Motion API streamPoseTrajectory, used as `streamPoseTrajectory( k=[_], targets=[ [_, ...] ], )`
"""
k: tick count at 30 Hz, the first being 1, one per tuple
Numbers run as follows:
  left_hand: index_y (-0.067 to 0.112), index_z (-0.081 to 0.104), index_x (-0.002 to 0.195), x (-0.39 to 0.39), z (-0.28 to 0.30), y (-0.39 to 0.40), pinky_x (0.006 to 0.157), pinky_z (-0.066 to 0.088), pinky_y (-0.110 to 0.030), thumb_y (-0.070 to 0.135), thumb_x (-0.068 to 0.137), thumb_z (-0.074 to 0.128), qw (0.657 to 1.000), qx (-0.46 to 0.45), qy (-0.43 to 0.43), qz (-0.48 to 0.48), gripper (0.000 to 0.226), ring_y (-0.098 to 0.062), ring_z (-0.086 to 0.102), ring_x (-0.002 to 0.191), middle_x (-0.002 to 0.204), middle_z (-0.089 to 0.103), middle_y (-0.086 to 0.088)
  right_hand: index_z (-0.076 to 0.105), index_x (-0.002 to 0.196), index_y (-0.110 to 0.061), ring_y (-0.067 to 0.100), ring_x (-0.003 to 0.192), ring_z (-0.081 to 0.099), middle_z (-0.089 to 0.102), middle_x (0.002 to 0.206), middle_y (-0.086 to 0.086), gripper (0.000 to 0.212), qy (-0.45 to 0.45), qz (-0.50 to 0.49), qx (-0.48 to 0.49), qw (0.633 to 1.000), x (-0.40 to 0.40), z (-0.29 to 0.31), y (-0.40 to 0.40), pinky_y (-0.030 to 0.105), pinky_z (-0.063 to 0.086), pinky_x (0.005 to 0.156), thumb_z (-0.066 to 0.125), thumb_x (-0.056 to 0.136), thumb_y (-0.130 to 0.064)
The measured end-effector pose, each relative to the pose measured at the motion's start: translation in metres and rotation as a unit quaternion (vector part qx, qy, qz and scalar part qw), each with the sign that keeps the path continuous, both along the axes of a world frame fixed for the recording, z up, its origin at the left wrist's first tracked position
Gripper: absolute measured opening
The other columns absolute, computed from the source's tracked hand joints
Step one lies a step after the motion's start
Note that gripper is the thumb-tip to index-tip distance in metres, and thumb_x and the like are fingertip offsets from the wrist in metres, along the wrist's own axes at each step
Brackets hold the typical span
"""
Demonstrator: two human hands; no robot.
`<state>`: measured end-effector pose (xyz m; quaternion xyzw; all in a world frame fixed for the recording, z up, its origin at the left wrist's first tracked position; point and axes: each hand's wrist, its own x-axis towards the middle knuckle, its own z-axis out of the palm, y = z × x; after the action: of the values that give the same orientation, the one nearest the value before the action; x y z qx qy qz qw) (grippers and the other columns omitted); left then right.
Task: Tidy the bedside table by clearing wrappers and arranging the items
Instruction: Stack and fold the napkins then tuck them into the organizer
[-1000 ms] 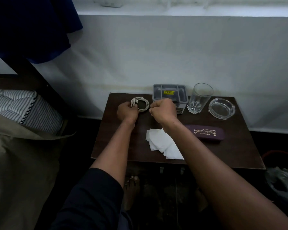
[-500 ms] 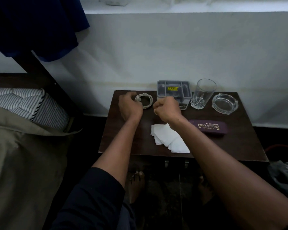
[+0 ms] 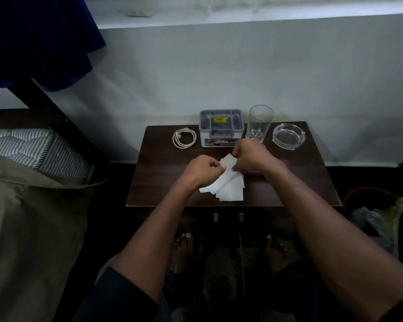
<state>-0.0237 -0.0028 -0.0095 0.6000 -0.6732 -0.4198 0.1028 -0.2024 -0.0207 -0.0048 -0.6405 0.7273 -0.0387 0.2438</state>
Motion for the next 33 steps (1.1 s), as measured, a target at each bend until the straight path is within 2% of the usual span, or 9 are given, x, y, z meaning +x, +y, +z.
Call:
streamPoseTrajectory(
  k=[3, 7, 12, 17, 20, 26, 29, 31, 33],
  targets=[
    [0.020, 0.081, 0.112, 0.002, -0.002, 0.005, 0.092, 0.056, -0.033, 0.041, 0.102, 0.065, 0.994, 0.010, -0.097, -0.043, 0.029, -0.024, 0.072, 0.112, 0.120, 0.079, -0.005, 0.063, 0.123, -0.011, 0.034, 0.121, 0.058, 0.065, 0.124, 0.012, 0.058, 0.032, 0.037, 0.020, 0.999, -0.007, -0.003, 0.005, 0.044, 0.055, 0.096, 0.094, 0.073, -0.019],
    [0.021, 0.079, 0.119, -0.008, -0.001, -0.009, 0.098, 0.058, -0.040, 0.044, 0.102, 0.063, 0.983, -0.024, -0.168, -0.067, 0.033, -0.026, 0.070, 0.115, 0.123, 0.077, -0.004, 0.062, 0.124, -0.011, 0.038, 0.124, 0.057, 0.062, 0.131, 0.019, 0.042, 0.061, 0.013, -0.004, 0.998, -0.015, -0.009, 0.006, 0.040, 0.054, 0.093, 0.075, 0.084, -0.015],
    [0.017, 0.066, 0.140, -0.025, -0.009, -0.026, 0.105, 0.053, -0.043, 0.044, 0.099, 0.066, 0.966, -0.039, -0.227, -0.121, 0.049, -0.030, 0.061, 0.131, 0.144, 0.064, -0.007, 0.063, 0.111, -0.010, 0.039, 0.120, 0.058, 0.065, 0.124, 0.019, 0.030, 0.069, -0.035, 0.025, 0.997, -0.030, -0.009, 0.003, 0.039, 0.048, 0.084, 0.073, 0.082, -0.013],
    [0.015, 0.065, 0.134, -0.036, -0.014, -0.042, 0.094, 0.056, -0.044, 0.041, 0.093, 0.074, 0.958, -0.053, -0.255, -0.118, 0.050, -0.031, 0.064, 0.121, 0.134, 0.065, -0.008, 0.071, 0.103, -0.012, 0.036, 0.115, 0.060, 0.070, 0.113, 0.013, 0.024, 0.022, -0.070, 0.017, 0.997, -0.020, -0.017, -0.009, 0.038, 0.042, 0.086, 0.073, 0.088, -0.031],
    [0.014, 0.063, 0.133, -0.038, -0.016, -0.048, 0.097, 0.057, -0.046, 0.042, 0.094, 0.073, 0.963, -0.073, -0.239, -0.103, 0.049, -0.029, 0.065, 0.119, 0.130, 0.069, -0.006, 0.073, 0.107, -0.016, 0.032, 0.116, 0.061, 0.071, 0.110, 0.007, 0.027, 0.013, -0.077, 0.010, 0.997, -0.009, -0.024, -0.015, 0.039, 0.034, 0.087, 0.079, 0.086, -0.033],
    [0.016, 0.059, 0.146, -0.023, -0.023, -0.054, 0.104, 0.056, -0.047, 0.042, 0.095, 0.074, 0.975, -0.109, -0.176, -0.081, 0.058, -0.027, 0.063, 0.129, 0.141, 0.066, -0.006, 0.073, 0.107, -0.018, 0.031, 0.114, 0.066, 0.073, 0.114, 0.006, 0.022, -0.005, -0.085, -0.002, 0.996, 0.004, -0.024, -0.015, 0.043, 0.045, 0.103, 0.076, 0.086, -0.010],
    [0.017, 0.064, 0.142, -0.010, -0.026, -0.057, 0.104, 0.056, -0.047, 0.041, 0.097, 0.073, 0.982, -0.132, -0.124, -0.052, 0.052, -0.025, 0.065, 0.127, 0.142, 0.065, -0.006, 0.077, 0.091, -0.024, 0.028, 0.099, 0.072, 0.076, 0.102, 0.003, 0.021, -0.022, -0.098, -0.061, 0.993, 0.004, -0.008, -0.014, 0.040, 0.059, 0.084, 0.081, 0.082, -0.006],
    [0.016, 0.066, 0.140, -0.002, -0.026, -0.059, 0.103, 0.057, -0.046, 0.037, 0.098, 0.074, 0.989, -0.131, -0.070, -0.030, 0.048, -0.024, 0.068, 0.123, 0.138, 0.068, -0.006, 0.078, 0.081, -0.025, 0.024, 0.089, 0.073, 0.077, 0.090, -0.001, 0.022, -0.020, -0.099, -0.091, 0.991, 0.002, -0.001, -0.013, 0.035, 0.056, 0.073, 0.084, 0.079, -0.004],
    [0.013, 0.067, 0.139, 0.003, -0.025, -0.059, 0.101, 0.059, -0.046, 0.032, 0.097, 0.076, 0.994, -0.111, -0.002, -0.011, 0.046, -0.023, 0.069, 0.119, 0.133, 0.071, -0.007, 0.079, 0.077, -0.025, 0.018, 0.085, 0.073, 0.077, 0.082, -0.005, 0.021, -0.051, -0.080, -0.094, 0.991, 0.000, 0.001, -0.012, 0.033, 0.057, 0.074, 0.088, 0.078, -0.005]
  ],
)
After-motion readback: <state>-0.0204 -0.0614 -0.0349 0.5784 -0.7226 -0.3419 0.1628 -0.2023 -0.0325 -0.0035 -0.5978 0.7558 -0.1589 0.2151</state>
